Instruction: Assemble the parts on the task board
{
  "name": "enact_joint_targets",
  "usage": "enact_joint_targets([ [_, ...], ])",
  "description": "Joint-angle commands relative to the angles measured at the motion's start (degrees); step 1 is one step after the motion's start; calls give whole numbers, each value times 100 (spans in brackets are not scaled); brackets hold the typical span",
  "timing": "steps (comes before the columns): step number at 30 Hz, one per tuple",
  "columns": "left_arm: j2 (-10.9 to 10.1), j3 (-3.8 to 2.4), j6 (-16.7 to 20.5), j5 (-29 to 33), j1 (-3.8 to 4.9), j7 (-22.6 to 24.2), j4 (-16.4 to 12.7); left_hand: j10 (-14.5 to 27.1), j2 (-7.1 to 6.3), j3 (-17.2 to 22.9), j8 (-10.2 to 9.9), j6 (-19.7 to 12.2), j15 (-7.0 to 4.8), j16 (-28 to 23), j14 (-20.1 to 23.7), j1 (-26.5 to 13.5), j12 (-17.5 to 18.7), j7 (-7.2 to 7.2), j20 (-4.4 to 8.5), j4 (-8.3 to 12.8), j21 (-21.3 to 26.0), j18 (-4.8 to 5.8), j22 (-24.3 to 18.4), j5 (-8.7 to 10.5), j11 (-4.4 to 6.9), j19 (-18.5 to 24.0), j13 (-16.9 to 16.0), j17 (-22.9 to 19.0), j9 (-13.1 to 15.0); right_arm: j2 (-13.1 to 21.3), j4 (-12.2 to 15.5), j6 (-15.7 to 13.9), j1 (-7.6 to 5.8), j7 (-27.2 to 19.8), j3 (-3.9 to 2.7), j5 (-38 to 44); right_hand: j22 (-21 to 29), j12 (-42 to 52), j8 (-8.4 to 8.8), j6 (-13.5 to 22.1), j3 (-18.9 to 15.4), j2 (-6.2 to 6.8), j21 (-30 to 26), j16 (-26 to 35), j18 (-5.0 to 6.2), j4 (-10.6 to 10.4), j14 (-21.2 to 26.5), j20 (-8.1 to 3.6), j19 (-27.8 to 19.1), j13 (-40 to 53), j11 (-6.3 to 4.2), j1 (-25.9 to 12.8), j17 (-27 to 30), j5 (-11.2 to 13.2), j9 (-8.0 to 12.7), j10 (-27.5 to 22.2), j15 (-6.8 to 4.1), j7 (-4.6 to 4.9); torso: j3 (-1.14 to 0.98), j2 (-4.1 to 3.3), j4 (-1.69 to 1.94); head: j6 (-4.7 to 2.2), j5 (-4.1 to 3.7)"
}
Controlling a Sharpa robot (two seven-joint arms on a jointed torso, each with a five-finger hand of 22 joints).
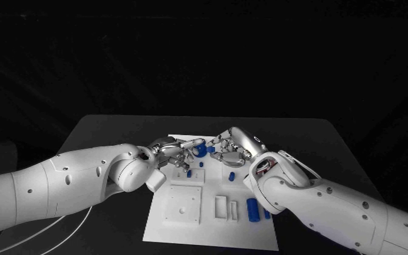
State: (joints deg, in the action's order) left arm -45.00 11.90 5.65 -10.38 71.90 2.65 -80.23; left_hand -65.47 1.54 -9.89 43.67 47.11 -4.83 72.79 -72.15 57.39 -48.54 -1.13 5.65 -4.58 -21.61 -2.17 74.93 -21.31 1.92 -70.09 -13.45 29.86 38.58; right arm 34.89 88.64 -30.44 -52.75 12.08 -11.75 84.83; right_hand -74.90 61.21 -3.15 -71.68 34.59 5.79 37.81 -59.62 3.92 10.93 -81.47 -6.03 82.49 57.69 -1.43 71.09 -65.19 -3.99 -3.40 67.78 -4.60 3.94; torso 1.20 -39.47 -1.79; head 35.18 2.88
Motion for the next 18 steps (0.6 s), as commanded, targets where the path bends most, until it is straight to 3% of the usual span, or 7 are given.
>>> enact_joint_targets([
  [1,15,-8,-437,-397,4,14,-7,156,89,-34,389,-170,-14,55,55,-14,-246,37,34,-31,26,86,101,-358,8,33,-105,0,325,15,11,218,11,-185,0,-296,-404,20,-47,-128,-22,-66,8,7,74,5,21,6,-40,2,-19,-2,1,-46,-38,-20,-27,-41,2,0,-2,22,-16],
  [3,19,-9,-504,-461,4,52,-15,195,138,-26,557,-215,-24,71,67,-13,-330,61,42,-35,27,93,101,-633,23,38,-136,2,442,22,8,264,13,-216,0,-382,-402,24,-48,-127,-44,-79,1,4,78,18,24,7,-44,7,-18,-6,-2,-62,-39,-19,-27,-42,1,-4,1,28,-21],
  [7,25,-10,-602,-556,3,185,-31,303,278,75,655,-340,-28,100,93,91,-466,71,47,19,26,107,104,-958,27,51,-182,5,499,24,7,350,15,-259,0,-538,-405,22,-48,-122,-73,-99,9,1,78,33,26,9,-43,7,-17,-13,-6,-87,-39,-26,-26,-39,-1,-3,2,43,-34],
  [11,34,-12,-712,-717,3,287,-42,450,348,197,604,-344,-10,163,144,92,-615,46,33,215,7,110,108,-994,-3,81,-175,-2,367,17,5,413,16,-287,0,-602,-402,21,-48,-117,-114,-122,-6,-2,83,56,32,12,-51,9,-16,-17,-9,-108,-39,-35,-24,-38,1,3,1,49,-48],
  [18,52,-13,-838,-854,3,359,-67,467,387,203,486,-318,-1,180,159,36,-560,35,25,225,-15,98,107,-856,-17,97,-93,-29,249,9,13,513,16,-315,0,-636,-403,25,-49,-118,-131,-134,-6,-3,82,68,36,13,-53,14,-14,-21,-11,-121,-39,-35,-22,-38,4,3,3,64,-60],
])
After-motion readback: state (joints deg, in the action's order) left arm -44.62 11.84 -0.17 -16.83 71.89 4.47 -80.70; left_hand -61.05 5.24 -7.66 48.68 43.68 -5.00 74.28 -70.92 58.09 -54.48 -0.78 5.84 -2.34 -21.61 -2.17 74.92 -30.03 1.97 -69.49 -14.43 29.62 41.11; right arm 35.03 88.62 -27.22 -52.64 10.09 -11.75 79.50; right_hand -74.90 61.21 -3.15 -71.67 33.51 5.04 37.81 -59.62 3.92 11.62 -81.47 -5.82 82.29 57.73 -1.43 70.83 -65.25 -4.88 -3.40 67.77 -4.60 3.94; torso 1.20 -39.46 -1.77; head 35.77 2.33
